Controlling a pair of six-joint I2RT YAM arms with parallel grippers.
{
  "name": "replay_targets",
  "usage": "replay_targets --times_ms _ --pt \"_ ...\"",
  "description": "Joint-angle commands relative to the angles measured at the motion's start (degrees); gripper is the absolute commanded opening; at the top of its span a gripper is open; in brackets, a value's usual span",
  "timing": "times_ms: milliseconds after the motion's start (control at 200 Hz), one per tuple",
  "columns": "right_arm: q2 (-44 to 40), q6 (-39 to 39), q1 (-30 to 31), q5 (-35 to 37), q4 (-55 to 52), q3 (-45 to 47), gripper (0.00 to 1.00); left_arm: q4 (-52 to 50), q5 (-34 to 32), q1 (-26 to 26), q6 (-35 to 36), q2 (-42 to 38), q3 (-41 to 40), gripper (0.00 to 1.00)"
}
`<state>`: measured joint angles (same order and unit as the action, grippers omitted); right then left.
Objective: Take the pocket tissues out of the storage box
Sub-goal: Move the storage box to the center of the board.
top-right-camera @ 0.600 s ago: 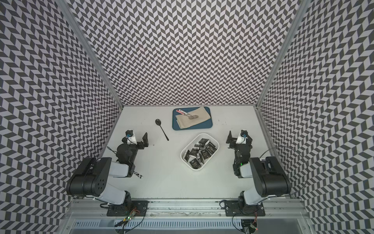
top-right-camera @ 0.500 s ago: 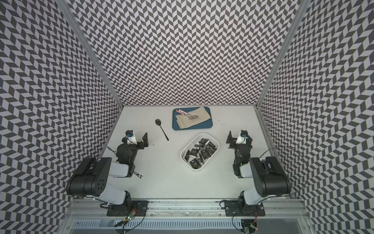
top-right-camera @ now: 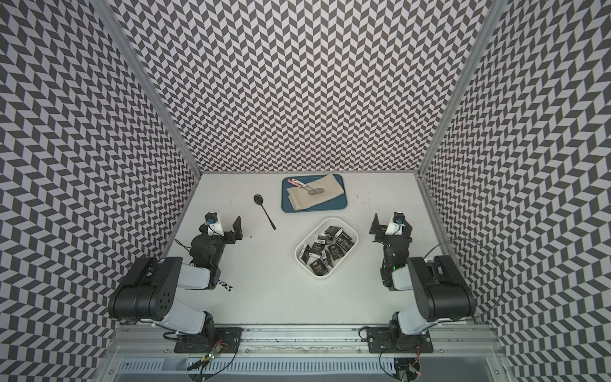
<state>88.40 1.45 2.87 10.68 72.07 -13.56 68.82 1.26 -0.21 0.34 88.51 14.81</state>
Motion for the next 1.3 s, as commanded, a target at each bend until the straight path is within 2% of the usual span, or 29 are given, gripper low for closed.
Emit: replay_targets --times_ms 0,150,255,325,426,566,641,816,991,1122,1292 --pt "0.3 -0.3 0.3 0.0 2.5 -0.4 0.99 -0.2 0.9 0.3 0.1 0.3 1.0 0.99" --pt "0.1 -0.7 0.3 -0.4 2.5 -0.3 0.99 -0.1 1.0 0.3 0.0 0.3 0.9 0.99" --pt "0.0 -3.0 0.5 -5.4 2.3 -1.0 0.99 -0.5 -0.8 -0.1 -0.1 -0.2 1.4 0.99" --pt "-1.2 -2.3 0.8 -2.6 -1.4 -2.5 0.99 -5.9 -2.3 -0.5 -0.1 -1.8 3.8 0.99" --pt "-5.0 -2.3 2.5 2.1 -17.2 -8.7 0.99 -18.1 -4.8 -1.7 0.5 -3.5 9.8 0.99" --pt "-7.2 -4.2 4.6 4.0 -19.5 -10.0 0.99 -26.5 -11.2 -4.7 0.9 -6.9 15.2 0.99" --pt "-9.0 -5.3 6.9 5.3 -22.9 -11.5 0.99 -36.5 -13.6 -7.1 0.0 -9.1 21.5 0.99" --pt "-12.1 -4.4 9.9 3.4 -32.8 -15.6 0.99 -54.5 -14.4 -15.9 -2.8 -12.8 33.7 0.99" --pt "-13.5 -3.3 12.2 2.7 -38.8 -17.7 0.99 -71.5 -11.3 -25.1 -9.1 -10.7 44.4 0.98" --pt "-13.7 -2.4 12.6 3.8 -40.3 -17.8 0.99 -76.5 -5.9 -32.3 -11.3 -7.3 46.9 0.93" --pt "-13.2 -0.4 12.6 7.6 -43.0 -18.5 0.99 -80.9 -5.0 -41.2 -11.6 0.3 50.3 0.86"
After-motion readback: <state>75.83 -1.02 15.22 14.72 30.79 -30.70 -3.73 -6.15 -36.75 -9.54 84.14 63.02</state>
